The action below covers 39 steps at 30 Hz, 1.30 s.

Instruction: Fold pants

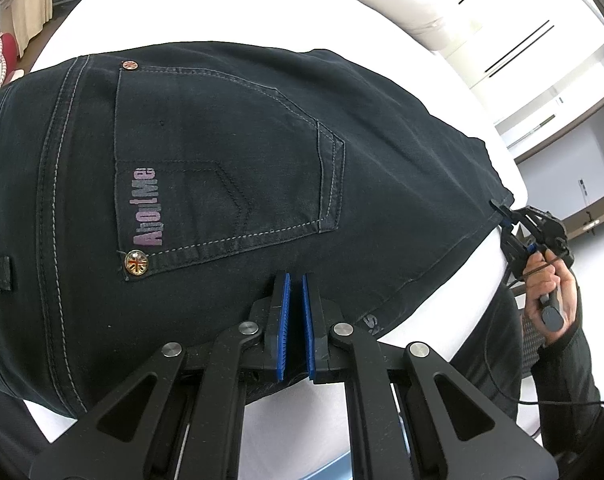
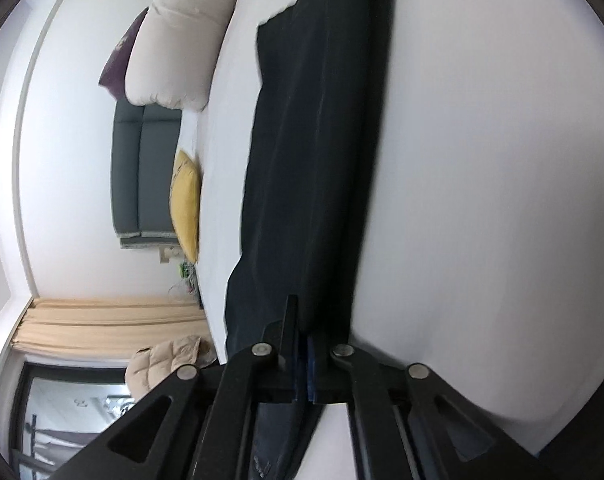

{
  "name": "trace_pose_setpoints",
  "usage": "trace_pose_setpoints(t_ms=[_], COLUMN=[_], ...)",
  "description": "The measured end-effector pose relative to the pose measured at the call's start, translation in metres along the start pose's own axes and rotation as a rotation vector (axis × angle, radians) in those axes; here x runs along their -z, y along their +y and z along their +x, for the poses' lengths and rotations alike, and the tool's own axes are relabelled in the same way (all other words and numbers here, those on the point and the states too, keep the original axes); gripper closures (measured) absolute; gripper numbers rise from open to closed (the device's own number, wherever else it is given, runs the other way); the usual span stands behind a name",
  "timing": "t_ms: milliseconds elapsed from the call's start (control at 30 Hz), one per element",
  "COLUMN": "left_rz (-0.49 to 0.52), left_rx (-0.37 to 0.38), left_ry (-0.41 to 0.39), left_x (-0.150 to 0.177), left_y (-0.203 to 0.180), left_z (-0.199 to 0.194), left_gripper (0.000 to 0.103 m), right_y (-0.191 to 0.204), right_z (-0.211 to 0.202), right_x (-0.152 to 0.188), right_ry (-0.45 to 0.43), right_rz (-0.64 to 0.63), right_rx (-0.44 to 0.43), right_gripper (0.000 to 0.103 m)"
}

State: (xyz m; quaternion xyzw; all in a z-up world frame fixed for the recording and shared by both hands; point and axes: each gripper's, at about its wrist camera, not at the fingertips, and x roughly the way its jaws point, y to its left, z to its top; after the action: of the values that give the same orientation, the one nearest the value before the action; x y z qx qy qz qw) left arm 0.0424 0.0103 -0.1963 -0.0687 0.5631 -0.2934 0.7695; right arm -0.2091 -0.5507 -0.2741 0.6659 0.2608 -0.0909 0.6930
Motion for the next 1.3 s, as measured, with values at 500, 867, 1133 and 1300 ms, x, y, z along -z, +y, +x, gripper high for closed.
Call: trace_pose_setpoints(t_ms=[500, 867, 1133, 1300], left_rz=[0.044, 0.025, -0.016, -0.070], left_rx=[0.088, 0.162, 0.132, 0.123], left_ry=[-0.111, 0.097, 0.073, 0.035], left_x=[-0.044, -0.127, -0.153, -0.164], left_y=[-0.038, -0.084, -0.047, -0.005], left_z=[-0.030, 0.120, 0.117, 0.101], left_gripper=[0.097, 0.103, 0.103, 0.103], right_y=[0.093, 0.093, 0.069, 0.057], right_z=[-0.005, 0.166, 0.126, 0.080], right_x=[0.015, 0.048, -0.066, -0.131], right_ry=[0.070, 0.426, 0.185, 0.011], right_rz=[-0.329, -0.360, -0.272, -0.236], right_rx=[-0.006, 0.148, 0.187, 0.242], right_gripper=[0.099, 0.103, 0.103, 0.103])
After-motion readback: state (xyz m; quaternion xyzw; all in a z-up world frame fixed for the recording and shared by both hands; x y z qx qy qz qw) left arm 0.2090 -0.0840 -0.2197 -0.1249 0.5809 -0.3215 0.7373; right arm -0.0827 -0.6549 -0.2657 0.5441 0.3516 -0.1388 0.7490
